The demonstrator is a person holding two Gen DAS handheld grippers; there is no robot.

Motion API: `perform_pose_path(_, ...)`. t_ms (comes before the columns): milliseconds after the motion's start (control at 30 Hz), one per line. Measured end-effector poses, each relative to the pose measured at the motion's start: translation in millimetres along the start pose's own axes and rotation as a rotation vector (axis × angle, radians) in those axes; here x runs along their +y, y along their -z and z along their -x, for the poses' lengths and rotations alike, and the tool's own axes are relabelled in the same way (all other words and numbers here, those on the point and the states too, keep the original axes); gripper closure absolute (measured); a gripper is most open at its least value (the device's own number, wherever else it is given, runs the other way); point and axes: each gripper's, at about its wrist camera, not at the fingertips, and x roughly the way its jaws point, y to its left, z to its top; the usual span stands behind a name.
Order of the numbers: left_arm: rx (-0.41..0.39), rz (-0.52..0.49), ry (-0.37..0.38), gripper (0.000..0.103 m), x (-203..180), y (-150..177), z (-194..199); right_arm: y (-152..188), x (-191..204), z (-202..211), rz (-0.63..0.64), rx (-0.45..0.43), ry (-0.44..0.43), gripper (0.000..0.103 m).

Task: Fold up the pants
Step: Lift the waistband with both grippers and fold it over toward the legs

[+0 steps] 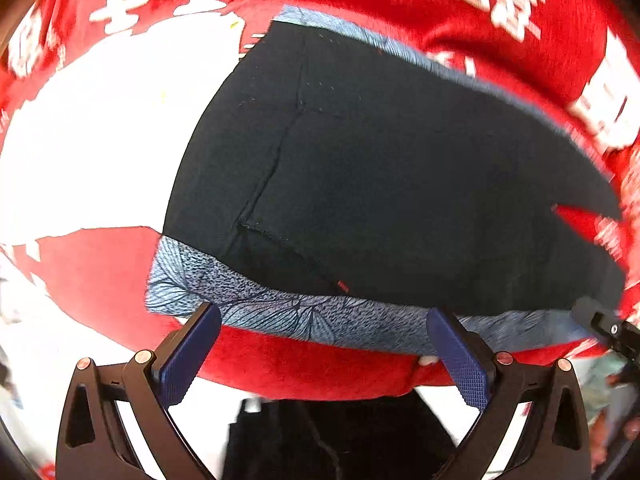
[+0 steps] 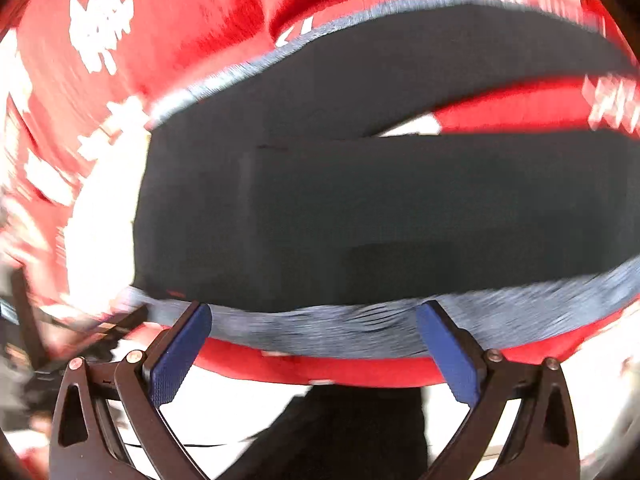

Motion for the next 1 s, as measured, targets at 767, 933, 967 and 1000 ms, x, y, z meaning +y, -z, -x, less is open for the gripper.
perform_pose_path(767, 0.094, 0.229, 0.287, 0.000, 76.0, 26.4, -52.3, 47.4, -73.3, -87.9, -0.372, 0.039, -0.572, 0.043)
perform_pose_path(933, 0.097, 0.322, 0.362, 0.000, 77.8, 19.8, -57.5, 37.8, -56.5, -65.4, -0.359, 0.002, -0.656, 0.043)
perform_pose_path(967, 0.091, 0.342, 0.368, 0.000, 76.8, 16.5, -58.5, 36.3, -56.4, -62.5, -0.354, 0.001, -0.662, 0.043)
perform_pose_path(1000, 0.082, 0.364, 0.375, 0.000, 78.5, 13.8, -58.7, 35.6, -53.8, -61.2, -0.348, 0.005, -0.659, 0.043)
